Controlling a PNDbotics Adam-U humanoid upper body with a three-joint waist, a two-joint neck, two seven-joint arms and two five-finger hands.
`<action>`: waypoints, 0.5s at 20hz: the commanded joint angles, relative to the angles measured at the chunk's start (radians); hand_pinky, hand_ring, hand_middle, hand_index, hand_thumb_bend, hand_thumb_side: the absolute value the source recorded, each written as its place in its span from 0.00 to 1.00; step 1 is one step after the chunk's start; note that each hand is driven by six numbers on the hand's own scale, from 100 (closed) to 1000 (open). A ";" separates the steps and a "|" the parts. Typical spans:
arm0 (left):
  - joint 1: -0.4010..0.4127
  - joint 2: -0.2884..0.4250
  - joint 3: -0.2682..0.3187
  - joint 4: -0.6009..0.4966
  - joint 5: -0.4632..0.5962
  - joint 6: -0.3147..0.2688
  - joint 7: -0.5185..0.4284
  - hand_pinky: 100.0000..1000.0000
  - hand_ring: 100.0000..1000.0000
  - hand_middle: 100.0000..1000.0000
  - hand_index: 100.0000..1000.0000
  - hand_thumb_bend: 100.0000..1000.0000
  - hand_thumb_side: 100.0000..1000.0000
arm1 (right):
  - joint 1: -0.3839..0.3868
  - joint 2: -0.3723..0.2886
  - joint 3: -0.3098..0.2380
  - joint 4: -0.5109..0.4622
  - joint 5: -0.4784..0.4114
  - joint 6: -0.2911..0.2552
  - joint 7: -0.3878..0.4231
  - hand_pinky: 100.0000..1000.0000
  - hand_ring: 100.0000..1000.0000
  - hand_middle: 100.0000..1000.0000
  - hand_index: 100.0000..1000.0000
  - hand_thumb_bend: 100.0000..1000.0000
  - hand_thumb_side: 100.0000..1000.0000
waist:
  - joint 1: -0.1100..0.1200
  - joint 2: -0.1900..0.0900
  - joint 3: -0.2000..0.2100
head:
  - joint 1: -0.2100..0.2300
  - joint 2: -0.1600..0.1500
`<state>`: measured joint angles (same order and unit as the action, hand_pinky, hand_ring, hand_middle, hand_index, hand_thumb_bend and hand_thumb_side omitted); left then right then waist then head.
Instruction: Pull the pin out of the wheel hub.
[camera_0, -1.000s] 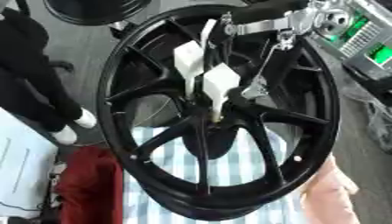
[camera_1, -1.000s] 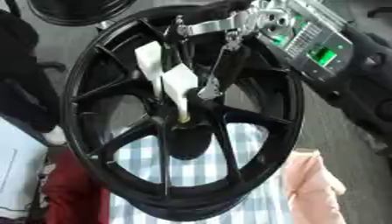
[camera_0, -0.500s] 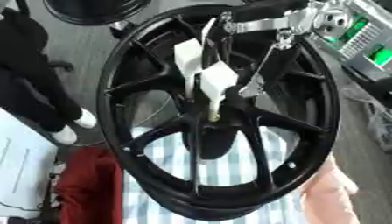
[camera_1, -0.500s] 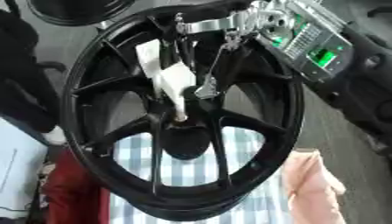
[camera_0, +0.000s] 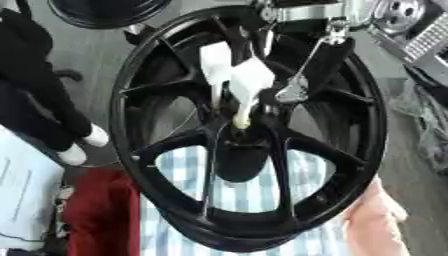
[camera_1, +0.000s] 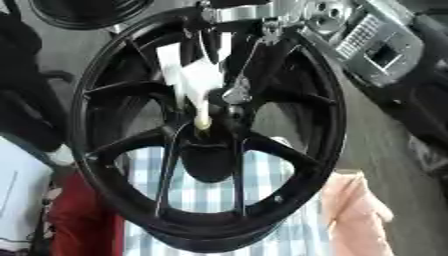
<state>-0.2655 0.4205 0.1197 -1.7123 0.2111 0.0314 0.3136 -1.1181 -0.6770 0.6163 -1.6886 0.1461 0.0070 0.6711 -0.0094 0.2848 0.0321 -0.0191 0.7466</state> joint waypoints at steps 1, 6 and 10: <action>-0.006 0.020 0.007 -0.008 0.002 -0.001 -0.002 0.70 0.80 0.68 0.68 0.20 0.57 | -0.022 -0.050 -0.048 -0.063 -0.025 0.032 -0.010 0.61 0.50 0.28 0.45 0.18 0.00 | 0.002 -0.024 0.000 | 0.000 0.003; -0.006 0.021 0.009 -0.009 0.002 -0.002 0.001 0.70 0.80 0.68 0.68 0.20 0.57 | 0.021 -0.137 -0.157 -0.158 -0.087 0.076 -0.079 0.61 0.50 0.28 0.45 0.18 0.00 | 0.001 -0.022 -0.003 | 0.004 -0.003; -0.007 0.022 0.013 -0.011 0.002 -0.003 0.004 0.70 0.80 0.68 0.68 0.20 0.57 | 0.117 -0.252 -0.269 -0.220 -0.151 0.103 -0.155 0.62 0.50 0.28 0.45 0.15 0.00 | 0.000 -0.017 -0.005 | 0.010 -0.012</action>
<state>-0.2649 0.4205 0.1204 -1.7122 0.2111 0.0307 0.3147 -0.9891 -0.8698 0.3956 -1.8789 0.0168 0.1024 0.5395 -0.0099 0.2851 0.0277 -0.0133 0.7446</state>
